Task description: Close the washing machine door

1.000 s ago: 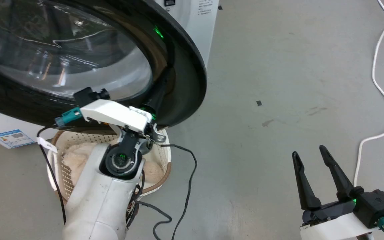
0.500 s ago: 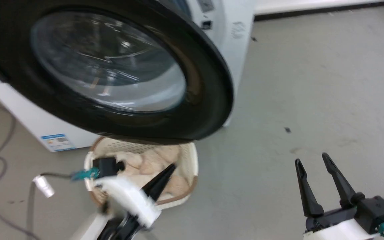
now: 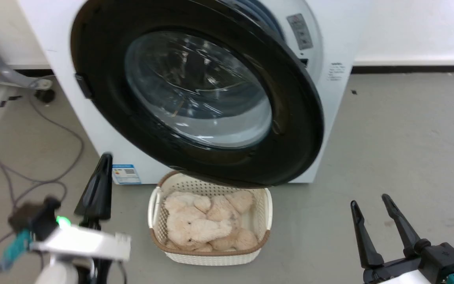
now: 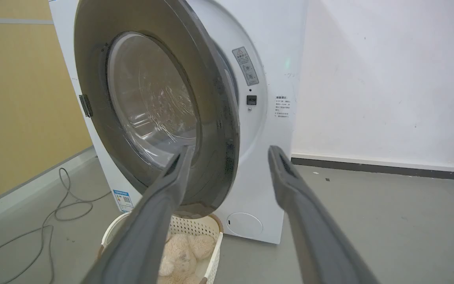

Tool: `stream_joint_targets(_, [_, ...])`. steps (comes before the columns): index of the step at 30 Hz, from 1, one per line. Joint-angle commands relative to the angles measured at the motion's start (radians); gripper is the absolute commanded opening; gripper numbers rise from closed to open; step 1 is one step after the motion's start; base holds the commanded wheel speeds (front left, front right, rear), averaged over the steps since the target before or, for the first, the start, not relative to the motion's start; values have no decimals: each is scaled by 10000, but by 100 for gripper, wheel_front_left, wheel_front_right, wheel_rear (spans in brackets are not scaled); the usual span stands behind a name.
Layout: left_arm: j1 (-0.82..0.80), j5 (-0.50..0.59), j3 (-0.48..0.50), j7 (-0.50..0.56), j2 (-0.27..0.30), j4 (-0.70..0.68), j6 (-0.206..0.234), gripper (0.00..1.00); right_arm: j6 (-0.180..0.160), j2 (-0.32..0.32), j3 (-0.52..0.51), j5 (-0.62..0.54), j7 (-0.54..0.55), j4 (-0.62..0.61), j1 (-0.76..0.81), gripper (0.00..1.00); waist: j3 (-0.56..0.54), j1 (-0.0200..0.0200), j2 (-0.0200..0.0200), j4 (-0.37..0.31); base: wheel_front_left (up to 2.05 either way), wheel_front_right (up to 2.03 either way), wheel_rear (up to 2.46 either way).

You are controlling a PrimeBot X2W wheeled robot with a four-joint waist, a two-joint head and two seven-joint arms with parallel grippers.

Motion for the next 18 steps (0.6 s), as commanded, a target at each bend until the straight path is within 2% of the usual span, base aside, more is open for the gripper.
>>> stream_joint_targets(1, [533,529,319,-38,-349,-345,68,0,6,16,13,-63,-46,-51,120,100,-114,0,0,144,0,0,0])
stream_joint_targets(3, [1119,1268,686,-38,-776,-790,-7,0,6,16,29,-57,-46,-53,110,100,-121,0,0,181,0,0,0])
stream_joint_targets(6, [1900,2338,627,-39,-1108,-907,-212,1,6,16,68,-44,-46,-41,118,100,-147,0,0,207,0,0,0])
stream_joint_targets(7, [2095,2626,501,-39,-1181,-867,-281,40,6,16,80,-38,-46,-40,128,100,-148,0,0,213,0,0,0])
stream_joint_targets(8, [2279,2901,309,-40,-1204,-739,-355,94,6,16,93,-37,-46,-35,141,100,-152,0,0,215,0,0,0])
stream_joint_targets(9, [2415,3148,79,-40,-1194,-571,-433,100,6,16,102,-36,-46,-29,152,100,-152,0,0,216,0,0,0])
stream_joint_targets(12, [2512,3594,-335,-40,-1237,-255,-594,100,6,16,91,-19,-46,-1,173,100,-133,0,0,222,0,0,0])
stream_joint_targets(18, [2398,3754,27,-41,-1675,-329,-718,100,6,16,62,-4,-46,20,192,100,-92,0,0,230,0,0,0])
